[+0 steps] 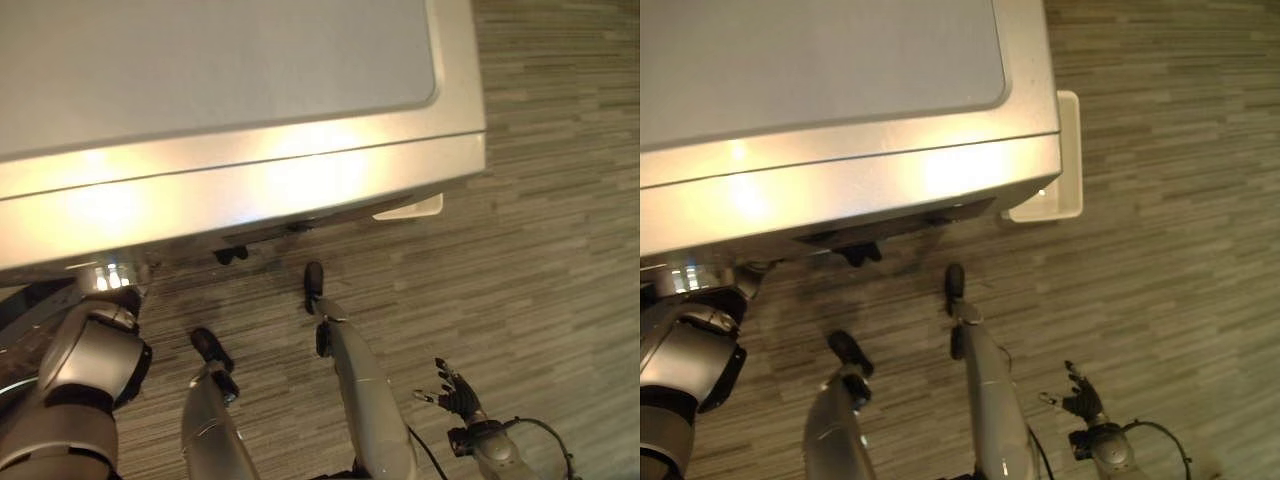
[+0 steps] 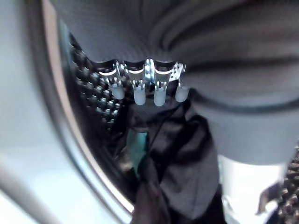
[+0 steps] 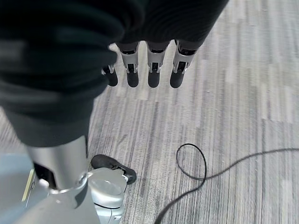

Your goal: Grab the laundry basket,head to the washer,open it,put in the laundry and shut it.

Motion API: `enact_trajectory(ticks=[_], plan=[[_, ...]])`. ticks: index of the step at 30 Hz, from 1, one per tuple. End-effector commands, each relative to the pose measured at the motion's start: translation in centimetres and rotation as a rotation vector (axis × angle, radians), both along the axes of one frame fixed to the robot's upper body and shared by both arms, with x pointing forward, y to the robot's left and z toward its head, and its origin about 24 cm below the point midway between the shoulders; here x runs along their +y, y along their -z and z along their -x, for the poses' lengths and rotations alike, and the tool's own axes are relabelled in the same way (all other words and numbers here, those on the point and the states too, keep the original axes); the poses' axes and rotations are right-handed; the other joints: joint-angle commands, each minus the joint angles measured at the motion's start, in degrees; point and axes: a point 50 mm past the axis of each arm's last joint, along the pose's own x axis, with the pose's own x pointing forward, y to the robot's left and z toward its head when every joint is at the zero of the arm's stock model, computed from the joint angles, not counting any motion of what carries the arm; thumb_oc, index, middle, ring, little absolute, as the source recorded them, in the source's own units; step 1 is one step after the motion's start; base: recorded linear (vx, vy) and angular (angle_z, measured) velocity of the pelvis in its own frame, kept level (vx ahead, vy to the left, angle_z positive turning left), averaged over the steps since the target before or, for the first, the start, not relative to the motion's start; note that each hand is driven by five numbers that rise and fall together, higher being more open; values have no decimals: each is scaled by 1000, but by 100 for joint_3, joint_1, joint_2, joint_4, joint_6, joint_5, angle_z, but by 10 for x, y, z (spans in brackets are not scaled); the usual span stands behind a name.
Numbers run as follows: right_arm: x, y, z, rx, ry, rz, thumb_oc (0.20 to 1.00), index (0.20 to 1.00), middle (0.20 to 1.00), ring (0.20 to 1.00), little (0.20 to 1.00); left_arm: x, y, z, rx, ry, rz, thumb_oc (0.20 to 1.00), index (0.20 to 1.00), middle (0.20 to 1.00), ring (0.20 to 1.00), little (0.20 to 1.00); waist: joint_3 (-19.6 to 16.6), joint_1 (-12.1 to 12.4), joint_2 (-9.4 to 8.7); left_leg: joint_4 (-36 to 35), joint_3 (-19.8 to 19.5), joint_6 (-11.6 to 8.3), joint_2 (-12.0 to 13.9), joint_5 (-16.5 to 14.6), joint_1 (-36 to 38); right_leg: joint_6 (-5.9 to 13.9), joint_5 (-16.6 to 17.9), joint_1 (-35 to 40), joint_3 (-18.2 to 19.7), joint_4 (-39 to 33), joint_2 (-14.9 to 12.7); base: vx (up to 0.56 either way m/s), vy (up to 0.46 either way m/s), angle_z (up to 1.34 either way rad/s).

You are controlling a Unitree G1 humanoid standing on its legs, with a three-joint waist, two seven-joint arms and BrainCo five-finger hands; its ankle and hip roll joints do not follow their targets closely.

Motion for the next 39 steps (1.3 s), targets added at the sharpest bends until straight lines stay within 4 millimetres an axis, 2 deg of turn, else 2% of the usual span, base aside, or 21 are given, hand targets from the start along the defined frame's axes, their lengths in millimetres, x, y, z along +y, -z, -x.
enact_trajectory(ticks=[1, 6, 7, 8, 10, 11, 13, 14, 19, 21, 22, 23, 28, 31, 33, 34, 35, 36, 37, 38, 39], plan=[[-34, -8, 3, 2, 66, 123, 1000, 1000, 1000, 1000, 1000, 19, -33, 4, -179, -79, -3, 1000, 1000, 1000, 1000, 1000, 33, 156, 161, 181, -297, 120, -136, -21, 211, 855, 243, 591, 180, -410, -303, -31, -55, 27], [-29, -24, -25, -100, 55, 131, 1000, 1000, 1000, 1000, 1000, 4, -4, 7, -156, -59, 26, 1000, 1000, 1000, 1000, 1000, 96, 359, 271, -217, -438, 121, -299, 219, 523, 869, 214, 934, 42, -445, -405, -17, -35, 29], [-28, -26, -30, -116, 61, 144, 1000, 1000, 1000, 1000, 1000, -5, 33, 19, -91, -27, 92, 1000, 1000, 1000, 1000, 1000, 101, 525, 360, -511, -496, 174, -444, 502, 771, 806, 303, 1244, -117, -537, -535, -43, -18, 27], [-28, -26, -30, -116, 61, 144, 1000, 1000, 1000, 1000, 1000, -5, 33, 19, -91, -27, 92, 1000, 1000, 1000, 1000, 1000, 102, 524, 360, -513, -496, 174, -445, 503, 773, 806, 303, 1246, -118, -538, -535, 13, -1, 26], [-32, -27, -31, -105, 60, 172, 1000, 1000, 1000, 1000, 1000, -20, 74, 41, -12, 48, 157, 1000, 1000, 1000, 1000, 1000, -6, 718, 496, -927, -594, 174, -574, 633, 1277, 840, 296, 1777, -283, -726, -621, 88, 42, 28], [-32, -27, -31, -104, 59, 172, 1000, 1000, 1000, 1000, 1000, -20, 74, 41, -12, 47, 157, 1000, 1000, 1000, 1000, 1000, 1, 713, 498, -938, -596, 173, -574, 638, 1293, 841, 298, 1794, -288, -734, -620, 66, 79, 42], [-37, -27, -30, -83, 55, 199, 1000, 1000, 1000, 1000, 1000, -21, 112, 76, 77, 88, 236, 1000, 1000, 1000, 1000, 1000, -201, 890, 592, -1351, -564, 162, -608, 756, 1817, 901, 297, 2304, -433, -910, -689, 102, 143, 38], [-37, -27, -30, -83, 55, 200, 1000, 1000, 1000, 1000, 1000, -21, 113, 77, 78, 87, 236, 1000, 1000, 1000, 1000, 1000, -195, 886, 592, -1361, -565, 162, -608, 760, 1833, 902, 298, 2319, -436, -916, -688, 108, 137, 27], [-46, -10, -12, 68, 26, 266, 1000, 1000, 1000, 1000, 1000, -24, 149, 131, 195, 139, 319, 1000, 1000, 1000, 1000, 1000, -718, 1110, 785, -1894, -852, 221, -803, 839, 2626, 1014, 238, 3261, -489, -1136, -825, 121, 121, 36], [-45, -9, -11, 77, 15, 271, 1000, 1000, 1000, 1000, 1000, -20, 149, 135, 199, 145, 315, 1000, 1000, 1000, 1000, 1000, -766, 1039, 792, -1926, -929, 241, -810, 847, 2703, 1010, 215, 3304, -256, -1088, -738, 82, 43, 61], [-42, -4, -5, 106, -5, 260, 1000, 1000, 1000, 1000, 1000, -21, 148, 137, 228, 185, 279, 1000, 1000, 1000, 1000, 1000, -853, 838, 852, -1909, -1113, 296, -798, 842, 2840, 989, -230, 3416, 943, -884, -104, 143, 80, 91], [-42, -1, 3, 122, -6, 248, 1000, 1000, 1000, 1000, 1000, -18, 146, 139, 233, 199, 260, 1000, 1000, 1000, 1000, 1000, -878, 797, 867, -1804, -1190, 334, -807, 801, 2874, 930, -459, 3478, 1399, -732, 168, 118, 60, 120], [-42, 14, 31, 223, 22, 210, 1000, 1000, 1000, 1000, 1000, -9, 136, 144, 225, 208, 235, 1000, 1000, 1000, 1000, 1000, -1082, 926, 817, -1802, -1586, 360, -800, 838, 2926, 732, -771, 3778, 1228, -636, 351, 50, -92, 70], [-42, 22, 48, 292, 3, 205, 1000, 1000, 1000, 1000, 1000, 3, 116, 135, 198, 221, 159, 1000, 1000, 1000, 1000, 1000, -1135, 928, 792, -1999, -1779, 106, -573, 1246, 2777, 676, -877, 3919, 909, -686, 497, -88, -171, 76], [-48, 27, 67, 344, 49, 190, 1000, 1000, 1000, 1000, 1000, 12, 88, 117, 144, 226, 41, 1000, 1000, 1000, 1000, 1000, -1210, 492, 720, -2058, -145, 84, -17, 1597, 2543, 674, -928, 4028, 349, -754, 373, -168, -87, 103], [-48, 27, 66, 343, 49, 189, 1000, 1000, 1000, 1000, 1000, 13, 87, 117, 143, 226, 40, 1000, 1000, 1000, 1000, 1000, -1215, 510, 729, -2067, -130, 83, 0, 1615, 2534, 666, -898, 4014, 361, -773, 393, -66, -10, 229], [-52, 32, 86, 397, 129, 169, 1000, 1000, 1000, 1000, 1000, 17, 74, 108, 116, 221, 2, 1000, 1000, 1000, 1000, 1000, -1310, 219, 716, -2042, 972, -49, 387, 1655, 2744, 731, -886, 4046, 8, -790, 242, -100, -3, 232], [-60, 34, 98, 436, 229, 154, 1000, 1000, 1000, 1000, 1000, 22, 58, 107, 87, 235, -55, 1000, 1000, 1000, 1000, 1000, -1335, 279, 658, -1640, 478, 3, 373, 1441, 2794, 712, -792, 4071, -58, -792, 154, -94, 0, 199], [-60, 34, 98, 436, 228, 153, 1000, 1000, 1000, 1000, 1000, 22, 58, 108, 88, 235, -55, 1000, 1000, 1000, 1000, 1000, -1336, 260, 656, -1607, 455, 6, 375, 1422, 2771, 714, -796, 4076, -75, -792, 149, -93, 98, 59], [-68, 35, 109, 456, 321, 140, 1000, 1000, 1000, 1000, 1000, 27, 44, 107, 54, 236, -84, 1000, 1000, 1000, 1000, 1000, -1376, 302, 580, -1154, -220, -60, 272, 994, 2821, 722, -742, 4063, 0, -801, -22, -33, 96, 29], [-68, 35, 108, 456, 321, 139, 1000, 1000, 1000, 1000, 1000, 27, 44, 107, 54, 236, -85, 1000, 1000, 1000, 1000, 1000, -1383, 296, 584, -1146, -231, -55, 276, 1004, 2793, 719, -719, 4053, -9, -818, -18, -23, 166, 11]])
